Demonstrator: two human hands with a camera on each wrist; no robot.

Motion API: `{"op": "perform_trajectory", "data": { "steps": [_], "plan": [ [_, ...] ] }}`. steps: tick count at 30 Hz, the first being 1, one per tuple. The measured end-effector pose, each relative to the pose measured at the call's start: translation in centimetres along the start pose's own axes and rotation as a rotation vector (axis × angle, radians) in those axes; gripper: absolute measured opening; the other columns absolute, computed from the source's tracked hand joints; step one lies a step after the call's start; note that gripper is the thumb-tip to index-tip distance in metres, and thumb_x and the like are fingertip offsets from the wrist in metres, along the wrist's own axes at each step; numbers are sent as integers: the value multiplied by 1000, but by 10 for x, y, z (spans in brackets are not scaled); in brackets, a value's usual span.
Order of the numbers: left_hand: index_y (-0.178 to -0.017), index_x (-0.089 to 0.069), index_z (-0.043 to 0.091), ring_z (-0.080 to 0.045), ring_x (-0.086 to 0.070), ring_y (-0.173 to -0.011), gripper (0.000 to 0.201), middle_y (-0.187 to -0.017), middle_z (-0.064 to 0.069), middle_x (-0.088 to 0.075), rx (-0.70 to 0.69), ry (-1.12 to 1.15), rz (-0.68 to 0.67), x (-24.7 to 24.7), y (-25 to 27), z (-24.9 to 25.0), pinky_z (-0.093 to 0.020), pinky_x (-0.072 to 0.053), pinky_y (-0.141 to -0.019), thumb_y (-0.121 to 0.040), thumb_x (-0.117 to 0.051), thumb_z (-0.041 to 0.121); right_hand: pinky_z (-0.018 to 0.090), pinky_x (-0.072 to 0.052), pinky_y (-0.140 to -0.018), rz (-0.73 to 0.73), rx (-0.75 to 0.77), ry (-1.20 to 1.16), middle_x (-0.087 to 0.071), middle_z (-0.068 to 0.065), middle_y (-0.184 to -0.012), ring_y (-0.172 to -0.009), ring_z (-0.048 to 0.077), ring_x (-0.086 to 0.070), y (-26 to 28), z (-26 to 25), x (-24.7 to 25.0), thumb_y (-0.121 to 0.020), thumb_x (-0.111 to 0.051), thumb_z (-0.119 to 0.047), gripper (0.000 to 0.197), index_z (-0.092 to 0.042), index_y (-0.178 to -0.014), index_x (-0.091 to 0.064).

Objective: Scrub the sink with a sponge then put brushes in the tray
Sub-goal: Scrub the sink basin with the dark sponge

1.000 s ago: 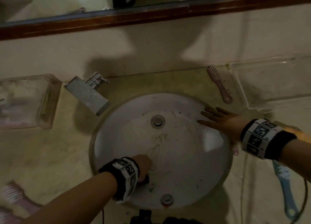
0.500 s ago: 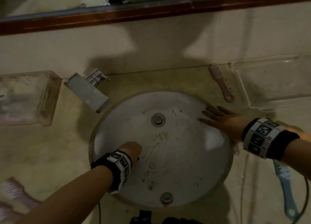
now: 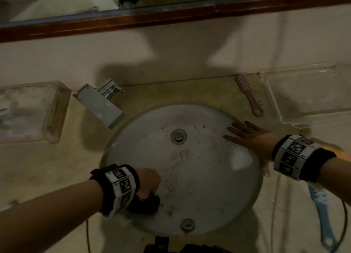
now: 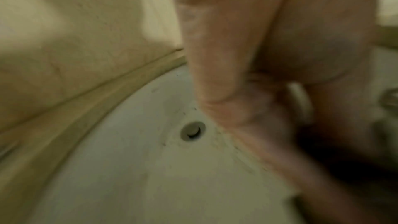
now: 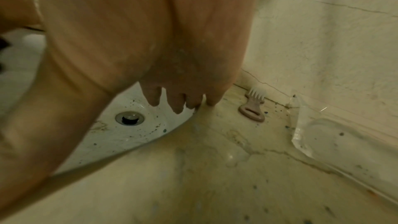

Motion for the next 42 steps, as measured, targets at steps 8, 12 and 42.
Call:
{"op": "perform_trajectory", "data": {
  "steps": [8,12,42],
  "plan": [
    [-82,-65,-8,-25,-48,-67,21,-66,-20,-53,-103,-82,31,-20,-32,26,-28,-36,-54,-94,-50,1,42,10,-119,-32,-2,-19,20,10,-158,-146,27,18,4,-2,6,-60,-77,-53,136,-16,-148,20],
    [-121,-57,-9,-36,-53,-121,29,-130,-25,-56,-45,7,157,-8,-55,28,-42,-43,-103,-96,-48,2,43,8,-119,-1,0,-31,21,10,-158,-147,27,17,5,-2,5,-71,-71,-50,127,-25,-142,32],
    [-73,-63,1,-31,-44,-50,18,-66,-27,-51,-290,149,138,-9,-26,50,-33,-39,-54,-86,-51,-5,46,-20,-117,326,51,131,-16,20,-157,-146,32,-19,-2,3,4,-61,-72,-58,136,-34,-136,39]
  ]
}}
Point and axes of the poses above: each hand's wrist, its own y-axis away from the middle knuckle, its own x-axis out of the back of the hand, z = x × y, the point moved 1 cm from there along -y, towards the middle knuckle
